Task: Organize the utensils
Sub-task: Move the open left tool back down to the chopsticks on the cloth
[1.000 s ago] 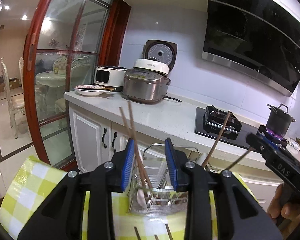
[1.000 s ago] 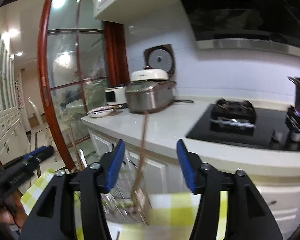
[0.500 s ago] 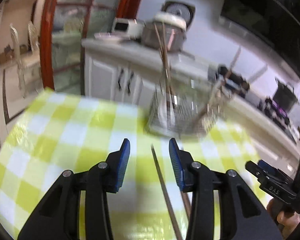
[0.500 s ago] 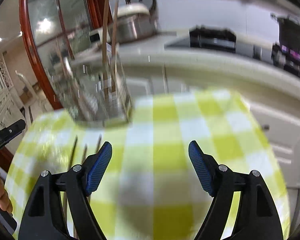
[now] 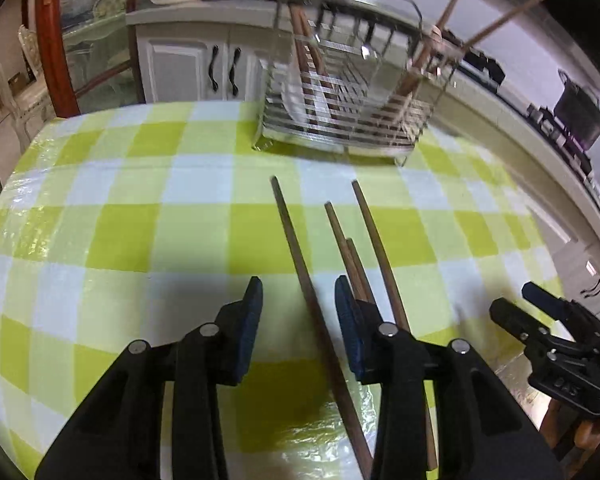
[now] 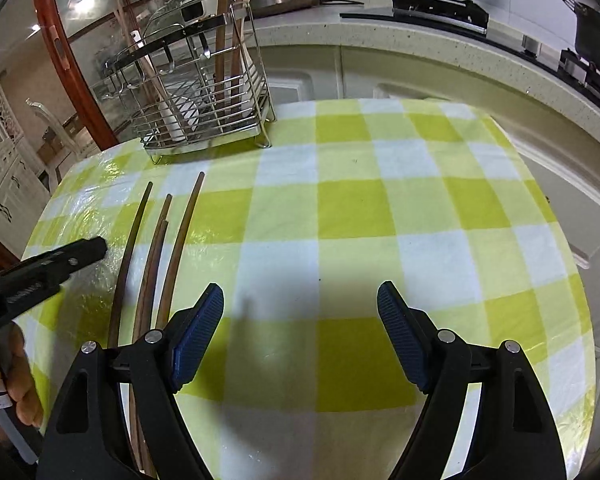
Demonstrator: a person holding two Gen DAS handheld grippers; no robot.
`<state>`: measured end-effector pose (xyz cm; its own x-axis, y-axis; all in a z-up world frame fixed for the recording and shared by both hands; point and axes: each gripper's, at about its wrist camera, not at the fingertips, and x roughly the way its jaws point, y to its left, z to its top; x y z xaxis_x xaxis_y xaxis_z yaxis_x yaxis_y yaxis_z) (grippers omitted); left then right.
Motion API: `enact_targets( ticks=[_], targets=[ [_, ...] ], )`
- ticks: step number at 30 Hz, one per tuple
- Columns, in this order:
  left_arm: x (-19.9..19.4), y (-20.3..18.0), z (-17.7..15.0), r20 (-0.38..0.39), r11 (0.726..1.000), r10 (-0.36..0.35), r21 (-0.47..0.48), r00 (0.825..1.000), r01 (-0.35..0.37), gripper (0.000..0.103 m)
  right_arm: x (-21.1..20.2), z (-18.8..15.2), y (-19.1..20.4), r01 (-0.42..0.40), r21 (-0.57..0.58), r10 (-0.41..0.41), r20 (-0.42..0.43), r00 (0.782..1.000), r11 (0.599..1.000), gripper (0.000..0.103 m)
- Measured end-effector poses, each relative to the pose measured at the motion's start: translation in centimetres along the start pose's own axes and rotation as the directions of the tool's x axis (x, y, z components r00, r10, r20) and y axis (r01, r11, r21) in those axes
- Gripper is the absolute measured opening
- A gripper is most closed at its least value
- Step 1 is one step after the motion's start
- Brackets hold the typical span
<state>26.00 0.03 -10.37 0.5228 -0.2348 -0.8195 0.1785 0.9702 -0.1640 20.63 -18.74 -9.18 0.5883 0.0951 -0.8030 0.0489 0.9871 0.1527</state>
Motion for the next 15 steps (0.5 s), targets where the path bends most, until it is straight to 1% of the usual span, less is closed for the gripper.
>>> enact_targets(
  ticks=[3,4,8,15],
  targets=[
    [1.1,-0.5,-0.1,-0.020,1.000,0.024,0.018,1.000,-0.024,0.030,-0.1,0.0,0.0,0.004,-0.007,-0.004,-0.001,1.000,1.000,0.076],
    [1.4,-0.5,0.0,-0.027,0.999,0.030,0.022,0.999,-0.029,0.027,-0.1,0.0,0.0,0.004,-0.008,-0.004,-0.004,1.000,1.000,0.077],
    [2.2,-0.9,0.2,-0.041,0.998,0.043,0.041,0.998,-0.042,0.027,0.1,0.1,0.0,0.002,-0.008,-0.002,-0.012,1.000,1.000,0.077],
    [2.8,-1.7,0.6,-0.059,0.993,0.089,0.083,0.994,-0.084,0.023,0.4,0.2,0.5,0.003,-0.021,-0.004,-0.026,1.000,1.000,0.078]
  ],
)
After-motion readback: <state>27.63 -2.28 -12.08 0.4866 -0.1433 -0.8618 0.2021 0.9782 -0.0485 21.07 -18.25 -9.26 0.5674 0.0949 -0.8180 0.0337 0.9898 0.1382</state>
